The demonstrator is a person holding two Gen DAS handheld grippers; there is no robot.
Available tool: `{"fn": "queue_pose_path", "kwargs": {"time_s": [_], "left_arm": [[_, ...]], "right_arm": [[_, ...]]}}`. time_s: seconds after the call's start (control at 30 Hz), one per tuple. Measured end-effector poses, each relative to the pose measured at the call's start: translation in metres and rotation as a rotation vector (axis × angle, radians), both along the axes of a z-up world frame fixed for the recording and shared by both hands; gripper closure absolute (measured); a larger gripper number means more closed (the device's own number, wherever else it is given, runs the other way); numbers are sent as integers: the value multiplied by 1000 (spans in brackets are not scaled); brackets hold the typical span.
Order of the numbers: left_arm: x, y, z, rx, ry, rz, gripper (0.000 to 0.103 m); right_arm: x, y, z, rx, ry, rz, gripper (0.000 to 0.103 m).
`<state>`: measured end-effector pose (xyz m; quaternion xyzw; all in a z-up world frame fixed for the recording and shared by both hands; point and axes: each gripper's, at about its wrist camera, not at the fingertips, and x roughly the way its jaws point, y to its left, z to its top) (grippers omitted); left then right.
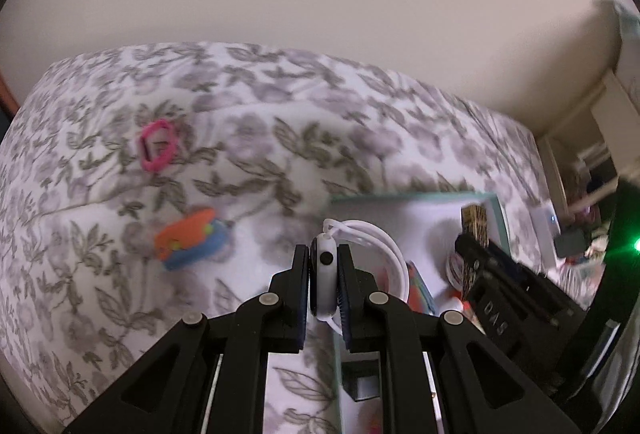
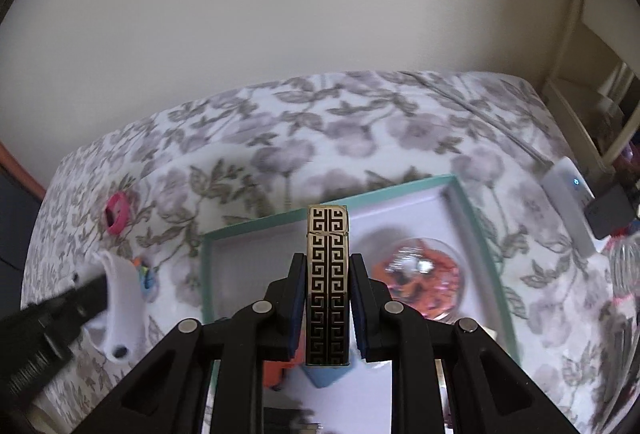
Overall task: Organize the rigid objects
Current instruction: 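Carry the lighter with the right tool into the tray while the left tool carries the watch there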
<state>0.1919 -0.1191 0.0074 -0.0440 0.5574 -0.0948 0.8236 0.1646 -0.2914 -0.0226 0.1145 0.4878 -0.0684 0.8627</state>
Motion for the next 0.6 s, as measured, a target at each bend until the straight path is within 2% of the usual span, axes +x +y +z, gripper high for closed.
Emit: {"fn": "queue_pose_path", "kwargs": {"time_s": [0.33, 0.6], "left_arm": [[-11, -49, -18, 46, 23, -104, 89], [-23, -81, -29, 84, 40, -185, 89]], "right_arm": [[-13, -39, 3, 3, 12, -67, 81], [-13, -45, -5, 35, 37, -58, 81]]}}
